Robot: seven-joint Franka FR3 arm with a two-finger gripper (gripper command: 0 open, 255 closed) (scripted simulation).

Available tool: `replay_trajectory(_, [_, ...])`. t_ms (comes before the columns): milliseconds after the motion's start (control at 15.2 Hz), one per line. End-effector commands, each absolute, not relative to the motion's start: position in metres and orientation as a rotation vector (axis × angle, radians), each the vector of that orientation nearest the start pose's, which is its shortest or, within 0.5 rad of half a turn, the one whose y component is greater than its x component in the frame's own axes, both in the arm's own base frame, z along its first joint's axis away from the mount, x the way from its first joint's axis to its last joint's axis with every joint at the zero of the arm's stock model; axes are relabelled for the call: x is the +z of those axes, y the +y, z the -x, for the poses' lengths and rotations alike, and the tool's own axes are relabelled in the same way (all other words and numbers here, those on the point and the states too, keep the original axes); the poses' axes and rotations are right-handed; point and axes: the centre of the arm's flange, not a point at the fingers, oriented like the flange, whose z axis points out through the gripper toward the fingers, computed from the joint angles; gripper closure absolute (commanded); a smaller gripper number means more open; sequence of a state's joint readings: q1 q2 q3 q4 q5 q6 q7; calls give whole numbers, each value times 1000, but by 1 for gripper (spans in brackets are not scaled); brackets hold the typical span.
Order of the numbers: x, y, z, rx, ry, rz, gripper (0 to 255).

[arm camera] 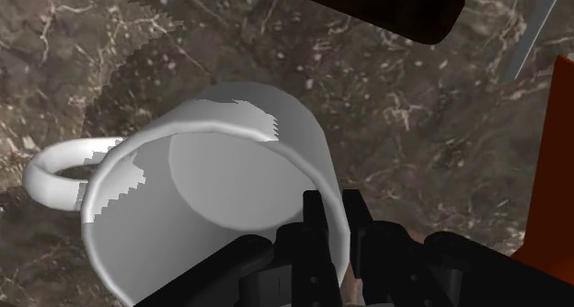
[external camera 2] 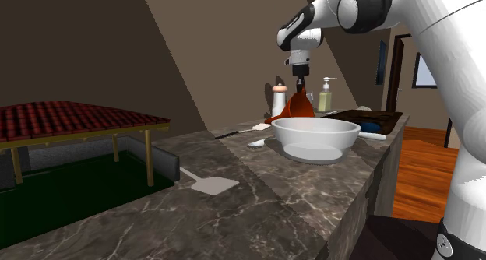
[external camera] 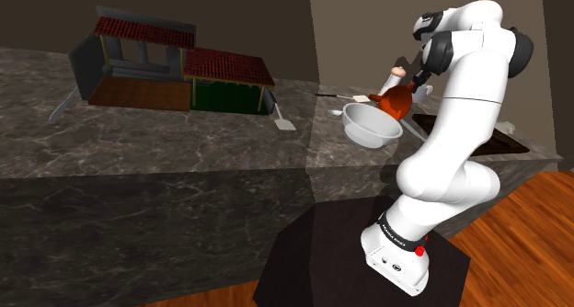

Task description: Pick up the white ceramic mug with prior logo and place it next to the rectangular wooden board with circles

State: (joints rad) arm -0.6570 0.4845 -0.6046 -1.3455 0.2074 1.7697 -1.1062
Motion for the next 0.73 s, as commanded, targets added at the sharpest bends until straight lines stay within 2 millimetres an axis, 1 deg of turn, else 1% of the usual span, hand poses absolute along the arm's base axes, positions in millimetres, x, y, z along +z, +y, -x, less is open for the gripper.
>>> replay_trajectory(0, [477, -617, -301, 80, 217, 3179, 255])
replay_trajectory(330, [450, -617, -301, 80, 217, 3179, 255])
replay_trajectory(396, [443, -617, -301, 80, 217, 3179, 255])
replay_trajectory(660, [443, -617, -301, 80, 217, 3179, 255])
